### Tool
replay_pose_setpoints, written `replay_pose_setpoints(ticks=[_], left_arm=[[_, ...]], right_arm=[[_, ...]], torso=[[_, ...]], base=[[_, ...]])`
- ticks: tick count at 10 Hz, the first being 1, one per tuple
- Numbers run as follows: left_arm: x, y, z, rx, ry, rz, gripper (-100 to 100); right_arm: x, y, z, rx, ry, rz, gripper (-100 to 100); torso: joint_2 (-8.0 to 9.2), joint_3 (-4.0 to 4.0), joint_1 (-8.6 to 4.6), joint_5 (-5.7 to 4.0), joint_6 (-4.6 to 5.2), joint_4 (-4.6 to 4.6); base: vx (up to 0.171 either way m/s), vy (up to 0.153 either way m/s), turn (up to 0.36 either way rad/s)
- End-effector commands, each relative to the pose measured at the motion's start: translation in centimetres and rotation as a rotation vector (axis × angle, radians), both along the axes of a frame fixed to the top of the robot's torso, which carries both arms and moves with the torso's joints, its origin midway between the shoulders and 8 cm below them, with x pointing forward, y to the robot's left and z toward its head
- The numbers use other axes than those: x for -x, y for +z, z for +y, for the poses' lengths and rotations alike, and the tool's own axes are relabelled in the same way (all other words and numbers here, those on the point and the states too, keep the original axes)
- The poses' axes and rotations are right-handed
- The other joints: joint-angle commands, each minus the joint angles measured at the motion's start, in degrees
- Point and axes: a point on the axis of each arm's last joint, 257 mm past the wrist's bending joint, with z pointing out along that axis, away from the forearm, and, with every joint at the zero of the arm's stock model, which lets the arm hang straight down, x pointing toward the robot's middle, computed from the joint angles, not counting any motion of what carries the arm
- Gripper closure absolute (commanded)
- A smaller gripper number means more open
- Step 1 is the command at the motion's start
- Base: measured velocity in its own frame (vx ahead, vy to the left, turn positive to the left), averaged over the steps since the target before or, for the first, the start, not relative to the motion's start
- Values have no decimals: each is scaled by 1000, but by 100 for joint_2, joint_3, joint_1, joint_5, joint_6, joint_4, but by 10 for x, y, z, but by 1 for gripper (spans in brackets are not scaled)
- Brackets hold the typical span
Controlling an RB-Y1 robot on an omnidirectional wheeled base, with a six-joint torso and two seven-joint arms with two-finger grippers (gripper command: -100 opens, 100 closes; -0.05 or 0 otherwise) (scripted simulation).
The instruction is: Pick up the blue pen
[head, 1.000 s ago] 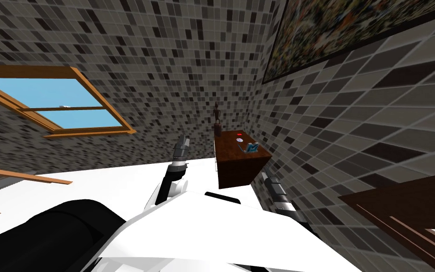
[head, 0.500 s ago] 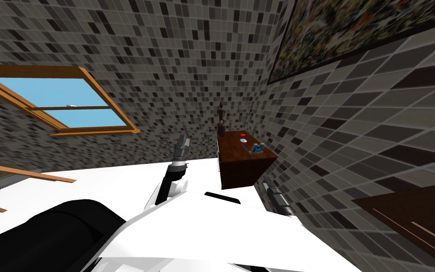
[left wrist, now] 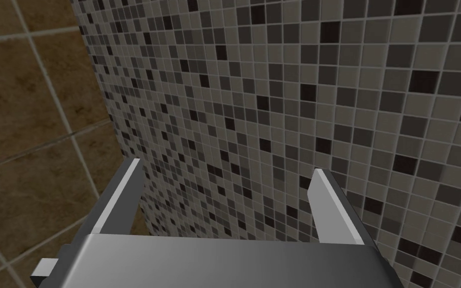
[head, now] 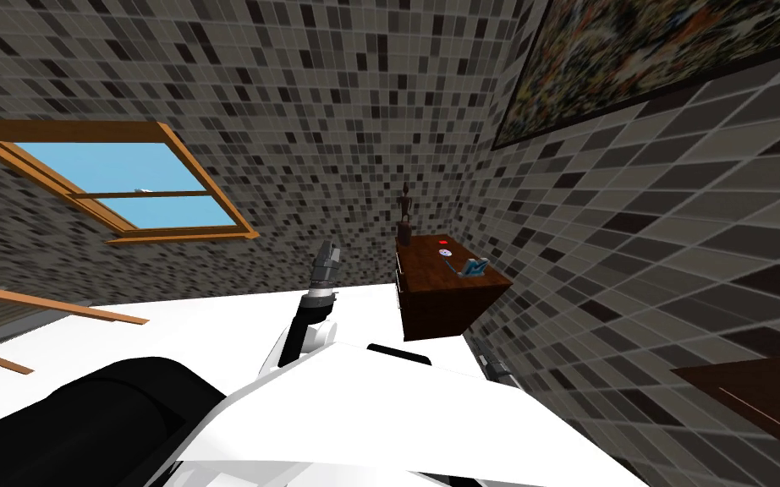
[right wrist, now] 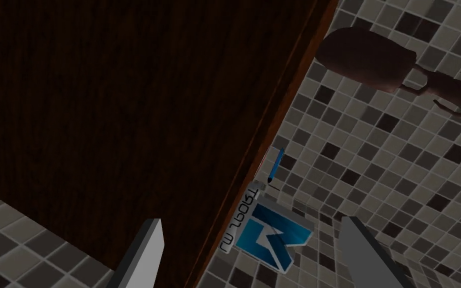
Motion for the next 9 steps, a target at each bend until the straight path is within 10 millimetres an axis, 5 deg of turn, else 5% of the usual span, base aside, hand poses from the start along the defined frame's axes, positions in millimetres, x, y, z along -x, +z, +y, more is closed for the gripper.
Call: replay_pose_setpoints(ticks=[1, 2, 3, 5, 6, 8, 9], left_arm=[[0, 0, 0, 0, 0, 0, 0], [0, 0, 0, 0, 0, 0, 0], [0, 0, 0, 0, 0, 0, 0], [0, 0, 0, 0, 0, 0, 0], [0, 0, 0, 0, 0, 0, 0], [0, 0, 0, 0, 0, 0, 0], [0, 0, 0, 0, 0, 0, 0]], right_arm=[[26, -27, -10, 22, 8, 102, -100], [28, -27, -13, 43, 34, 112, -100], [56, -48, -21, 55, 33, 197, -100], [58, -48, -25, 84, 70, 211, -100], [88, -67, -35, 97, 69, 295, -100], [89, -66, -39, 121, 101, 307, -100], [120, -82, -50, 135, 102, 390, -100]], torso=[[0, 0, 0, 0, 0, 0], [-3, -2, -2, -2, -1, -1], [-3, -2, -10, -3, 0, -1], [-6, -3, -5, -2, 0, -1], [-2, -1, -27, -6, -1, 0], [-9, -5, -20, -6, -1, -2], [-2, -1, -28, -7, 0, 0]], base=[[15, 128, 52], [14, 111, 22], [25, 139, 52], [13, 89, 7], [30, 64, 72], [18, 78, 8], [23, 100, 59]])
